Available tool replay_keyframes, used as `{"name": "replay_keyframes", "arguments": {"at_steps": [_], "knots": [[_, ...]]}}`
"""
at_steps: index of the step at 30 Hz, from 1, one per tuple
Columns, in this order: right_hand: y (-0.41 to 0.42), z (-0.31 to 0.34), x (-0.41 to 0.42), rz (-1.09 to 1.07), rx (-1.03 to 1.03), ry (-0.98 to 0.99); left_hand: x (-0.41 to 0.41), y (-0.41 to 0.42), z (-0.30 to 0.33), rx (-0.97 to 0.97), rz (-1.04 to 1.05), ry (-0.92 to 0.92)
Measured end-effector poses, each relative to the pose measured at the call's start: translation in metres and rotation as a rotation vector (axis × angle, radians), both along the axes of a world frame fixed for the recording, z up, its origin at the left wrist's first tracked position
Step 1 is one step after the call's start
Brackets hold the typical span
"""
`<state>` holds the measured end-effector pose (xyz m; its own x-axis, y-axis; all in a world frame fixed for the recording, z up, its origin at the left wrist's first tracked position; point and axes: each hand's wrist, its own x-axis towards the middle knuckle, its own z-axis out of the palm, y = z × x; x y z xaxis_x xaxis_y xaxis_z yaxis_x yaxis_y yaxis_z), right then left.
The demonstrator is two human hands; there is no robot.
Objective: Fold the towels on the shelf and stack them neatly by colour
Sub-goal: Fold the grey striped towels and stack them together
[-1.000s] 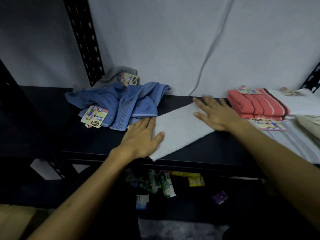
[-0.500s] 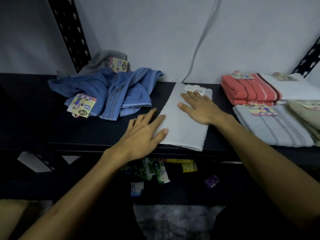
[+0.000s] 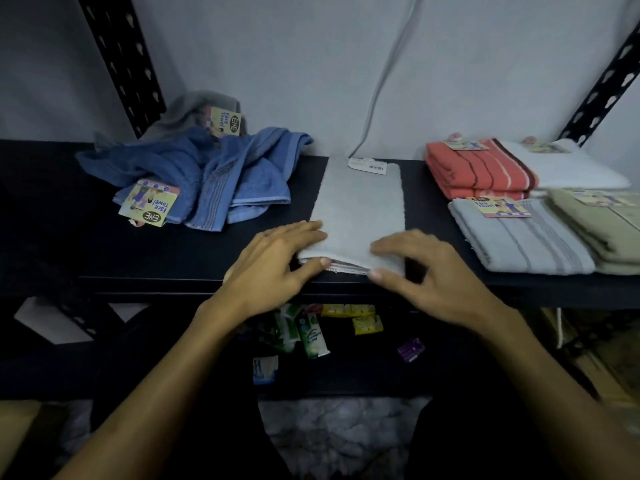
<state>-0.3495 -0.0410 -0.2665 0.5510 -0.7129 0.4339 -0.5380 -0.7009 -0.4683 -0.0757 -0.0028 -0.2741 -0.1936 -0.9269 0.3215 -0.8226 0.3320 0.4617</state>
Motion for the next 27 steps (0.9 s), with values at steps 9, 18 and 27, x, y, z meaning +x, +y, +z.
{"name": "replay_keyframes", "arguments": {"at_steps": [9, 18, 27], "knots": [[0.014, -0.036, -0.023, -0.010, -0.270, 0.159, 0.008, 0.007, 0.006, 0.085, -0.176, 0.349], [0.021, -0.024, -0.028, -0.029, -0.264, -0.072, 0.003, 0.029, -0.010, -0.153, -0.089, 0.123], [0.021, -0.013, -0.019, -0.108, -0.127, -0.126, -0.004, 0.035, -0.002, -0.262, -0.043, 0.046]]}}
